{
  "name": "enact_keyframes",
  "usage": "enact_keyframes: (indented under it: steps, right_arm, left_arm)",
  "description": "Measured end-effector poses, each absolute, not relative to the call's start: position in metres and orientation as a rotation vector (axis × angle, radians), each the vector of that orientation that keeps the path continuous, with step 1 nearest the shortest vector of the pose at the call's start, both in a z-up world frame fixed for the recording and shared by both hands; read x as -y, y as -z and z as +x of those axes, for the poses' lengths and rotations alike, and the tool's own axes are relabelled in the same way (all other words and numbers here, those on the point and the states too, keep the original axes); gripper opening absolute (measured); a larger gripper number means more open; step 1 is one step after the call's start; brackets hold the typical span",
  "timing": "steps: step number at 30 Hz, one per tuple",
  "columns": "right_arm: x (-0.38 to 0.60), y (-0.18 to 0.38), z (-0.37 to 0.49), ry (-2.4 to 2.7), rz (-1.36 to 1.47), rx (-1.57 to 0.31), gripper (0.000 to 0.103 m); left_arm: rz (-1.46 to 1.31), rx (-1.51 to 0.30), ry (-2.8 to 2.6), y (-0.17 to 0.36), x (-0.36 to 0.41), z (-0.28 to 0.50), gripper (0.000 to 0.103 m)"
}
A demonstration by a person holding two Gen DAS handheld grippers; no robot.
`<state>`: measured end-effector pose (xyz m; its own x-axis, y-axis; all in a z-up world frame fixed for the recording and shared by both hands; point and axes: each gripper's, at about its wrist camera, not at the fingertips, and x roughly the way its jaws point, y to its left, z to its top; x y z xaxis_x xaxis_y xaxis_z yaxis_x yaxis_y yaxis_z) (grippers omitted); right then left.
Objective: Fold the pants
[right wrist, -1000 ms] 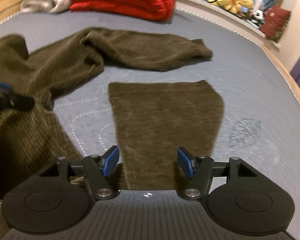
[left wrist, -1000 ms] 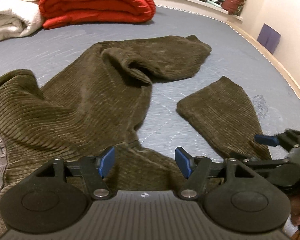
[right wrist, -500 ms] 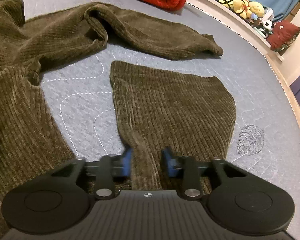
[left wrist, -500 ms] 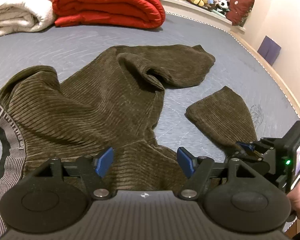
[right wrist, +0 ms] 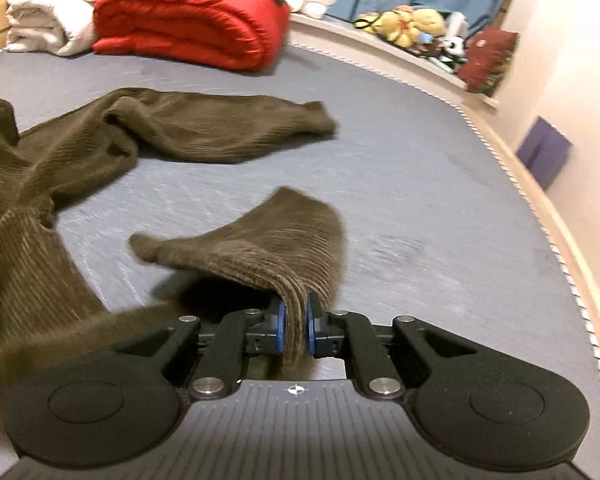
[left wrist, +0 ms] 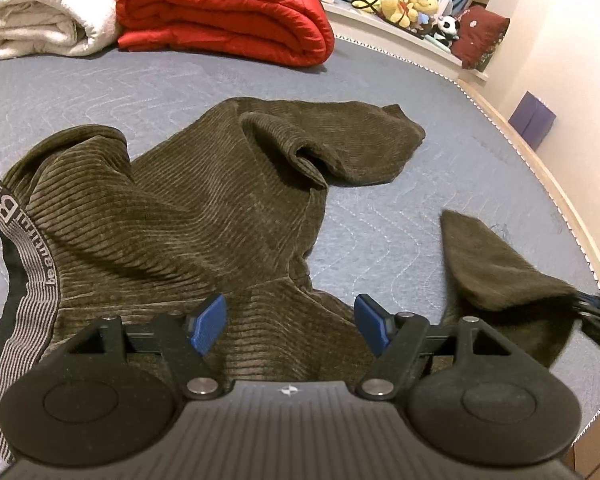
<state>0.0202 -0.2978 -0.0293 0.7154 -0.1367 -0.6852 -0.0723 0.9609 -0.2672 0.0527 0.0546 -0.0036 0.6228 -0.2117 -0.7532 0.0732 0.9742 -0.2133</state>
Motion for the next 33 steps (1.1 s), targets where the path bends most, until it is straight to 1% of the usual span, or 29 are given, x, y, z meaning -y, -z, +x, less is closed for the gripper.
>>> enact_keyframes:
  steps: [3, 6, 10, 12, 13, 15, 16, 17, 18, 23, 25, 26, 27, 28, 32, 33]
  right_arm:
    - [0.349, 0.022, 0.001, 0.103, -0.210, -0.812, 0.010]
    - [0.397, 0.030, -0.025, 0.182, -0.141, -0.873, 0.009]
    - [0.443, 0.071, -0.052, 0.247, -0.051, -1.073, 0.010]
    - [0.459, 0.088, -0.057, 0.245, -0.006, -1.131, 0.011]
    - [0.465, 0.091, -0.059, 0.245, 0.017, -1.136, 0.014]
    - [0.474, 0.088, -0.062, 0.234, 0.063, -1.111, 0.029]
    - [0.477, 0.081, -0.062, 0.230, 0.076, -1.082, 0.033]
    - [0.480, 0.074, -0.064, 0.223, 0.089, -1.043, 0.046]
    - [0.482, 0.068, -0.067, 0.217, 0.092, -1.007, 0.056]
    - [0.470, 0.039, -0.068, 0.165, 0.012, -0.849, 0.058]
    - [0.464, 0.033, -0.063, 0.162, -0.036, -0.817, 0.058]
    - [0.464, 0.032, -0.059, 0.172, -0.050, -0.822, 0.060]
    - [0.469, 0.032, -0.056, 0.206, -0.049, -0.845, 0.065]
    - [0.476, 0.034, -0.052, 0.264, -0.033, -0.878, 0.067]
    - [0.502, 0.042, -0.052, 0.392, 0.049, -0.922, 0.067]
    - [0.503, 0.043, -0.054, 0.448, 0.010, -0.915, 0.065]
  left_arm:
    - [-0.171, -0.888, 0.169, 0.005, -0.055, 0.054, 0.076]
    - [-0.167, -0.894, 0.175, 0.007, -0.052, 0.055, 0.076]
    - [-0.147, -0.903, 0.186, 0.012, -0.048, 0.054, 0.076]
    - [-0.143, -0.908, 0.190, 0.013, -0.047, 0.054, 0.076]
    - [-0.144, -0.910, 0.191, 0.014, -0.047, 0.055, 0.076]
    - [-0.149, -0.911, 0.189, 0.014, -0.046, 0.055, 0.078]
    - [-0.150, -0.911, 0.188, 0.014, -0.046, 0.056, 0.078]
    - [-0.149, -0.910, 0.186, 0.014, -0.045, 0.056, 0.079]
    - [-0.145, -0.910, 0.187, 0.015, -0.044, 0.056, 0.079]
    - [-0.124, -0.910, 0.192, 0.016, -0.037, 0.058, 0.079]
    - [-0.126, -0.913, 0.189, 0.017, -0.036, 0.058, 0.080]
    - [-0.127, -0.914, 0.188, 0.018, -0.036, 0.059, 0.080]
    - [-0.127, -0.914, 0.188, 0.018, -0.036, 0.058, 0.080]
    - [-0.126, -0.915, 0.188, 0.018, -0.037, 0.058, 0.080]
    - [-0.128, -0.916, 0.188, 0.018, -0.041, 0.059, 0.081]
    - [-0.129, -0.917, 0.187, 0.019, -0.042, 0.059, 0.081]
